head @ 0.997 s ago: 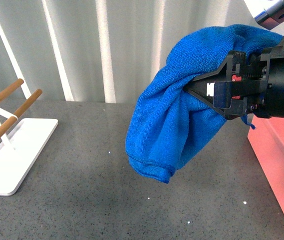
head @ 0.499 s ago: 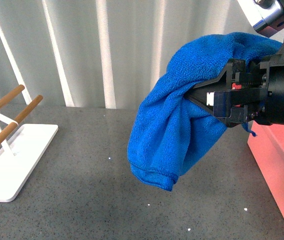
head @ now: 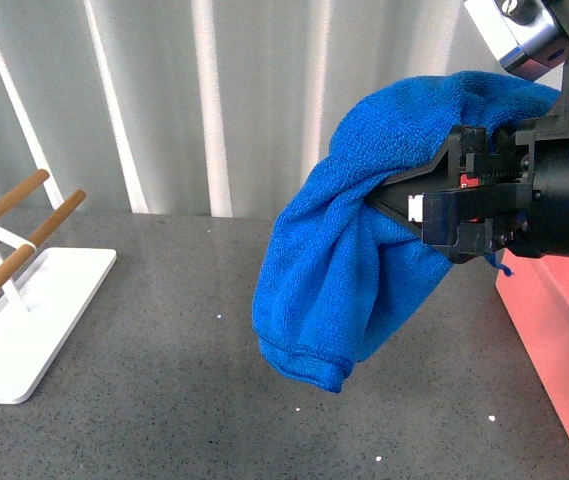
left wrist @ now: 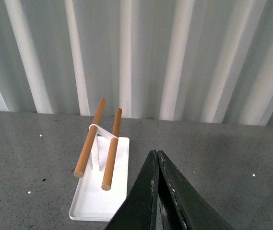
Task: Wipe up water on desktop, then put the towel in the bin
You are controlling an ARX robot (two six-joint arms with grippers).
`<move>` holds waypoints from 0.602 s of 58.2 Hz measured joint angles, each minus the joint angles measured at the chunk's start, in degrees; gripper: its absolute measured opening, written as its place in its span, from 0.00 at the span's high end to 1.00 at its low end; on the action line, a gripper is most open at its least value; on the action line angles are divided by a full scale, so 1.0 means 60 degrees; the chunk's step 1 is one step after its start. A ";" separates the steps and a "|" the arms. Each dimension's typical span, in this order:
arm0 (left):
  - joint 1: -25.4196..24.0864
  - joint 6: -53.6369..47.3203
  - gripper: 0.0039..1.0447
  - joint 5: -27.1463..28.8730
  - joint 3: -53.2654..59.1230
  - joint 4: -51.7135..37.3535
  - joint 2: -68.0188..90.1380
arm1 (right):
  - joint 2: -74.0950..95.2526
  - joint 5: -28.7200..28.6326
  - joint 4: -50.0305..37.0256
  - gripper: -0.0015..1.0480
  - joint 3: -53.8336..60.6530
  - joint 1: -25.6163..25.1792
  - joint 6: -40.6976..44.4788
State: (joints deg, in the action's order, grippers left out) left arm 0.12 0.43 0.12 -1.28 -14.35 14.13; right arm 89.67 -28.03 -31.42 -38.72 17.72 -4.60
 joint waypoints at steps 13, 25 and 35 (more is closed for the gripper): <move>0.0000 0.0000 0.97 0.0000 0.0000 0.0510 -0.0510 | -0.0058 0.0022 0.0040 0.95 0.0066 -0.0036 0.0055; 0.0000 0.0000 0.97 -0.0015 -0.0004 0.2255 -0.1938 | -0.0095 0.0022 0.0000 0.95 0.0197 -0.0080 0.0055; 0.0000 -0.0004 0.97 -0.0018 -0.0004 0.2371 -0.2313 | -0.0138 0.0022 0.0000 0.95 0.0197 -0.0109 0.0055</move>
State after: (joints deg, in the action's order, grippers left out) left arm 0.12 0.40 0.01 -1.30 -0.12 0.25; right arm 88.84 -27.90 -31.42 -37.54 17.06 -4.27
